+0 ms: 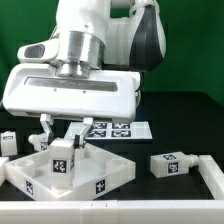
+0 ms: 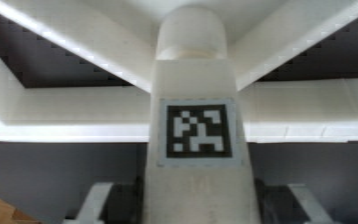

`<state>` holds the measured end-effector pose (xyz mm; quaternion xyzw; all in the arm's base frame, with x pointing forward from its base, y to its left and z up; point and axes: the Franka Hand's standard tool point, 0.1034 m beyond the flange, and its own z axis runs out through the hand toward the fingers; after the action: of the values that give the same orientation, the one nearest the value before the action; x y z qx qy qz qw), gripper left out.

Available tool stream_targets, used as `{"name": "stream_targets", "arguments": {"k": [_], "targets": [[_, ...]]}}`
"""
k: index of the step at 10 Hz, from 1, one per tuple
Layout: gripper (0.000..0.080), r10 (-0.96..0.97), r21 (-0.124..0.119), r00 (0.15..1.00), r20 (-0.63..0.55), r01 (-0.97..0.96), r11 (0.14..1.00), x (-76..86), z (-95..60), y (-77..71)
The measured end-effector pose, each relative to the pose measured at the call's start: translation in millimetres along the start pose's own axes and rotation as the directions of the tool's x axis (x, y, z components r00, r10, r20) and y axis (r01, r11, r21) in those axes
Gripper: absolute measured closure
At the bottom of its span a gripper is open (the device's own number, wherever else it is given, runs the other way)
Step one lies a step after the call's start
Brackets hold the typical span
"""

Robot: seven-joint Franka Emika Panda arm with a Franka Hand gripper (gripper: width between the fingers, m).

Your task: Assemble one leg

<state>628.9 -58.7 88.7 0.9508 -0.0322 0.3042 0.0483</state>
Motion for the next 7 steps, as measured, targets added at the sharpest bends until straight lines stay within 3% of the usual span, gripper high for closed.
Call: {"name": "stream_targets", "arguments": {"k": [2,3,6,7], "targets": [[0.0278,0.000,0.005,1.000,0.017,0.000,1.000,-0.1,-0.2,-0.6],[0.0191,0.002,0.012,1.000,0.029,-0.002,1.000,7.7,-6.4,-0.6],[0.0152,0.012,0.030,0.996,0.085,-0.014,0.999,26.8,-17.1,2.7],[0.0152,0.010,0.039,0.993,0.118,-0.015,0.999,21.9,-15.1,-0.2]]}}
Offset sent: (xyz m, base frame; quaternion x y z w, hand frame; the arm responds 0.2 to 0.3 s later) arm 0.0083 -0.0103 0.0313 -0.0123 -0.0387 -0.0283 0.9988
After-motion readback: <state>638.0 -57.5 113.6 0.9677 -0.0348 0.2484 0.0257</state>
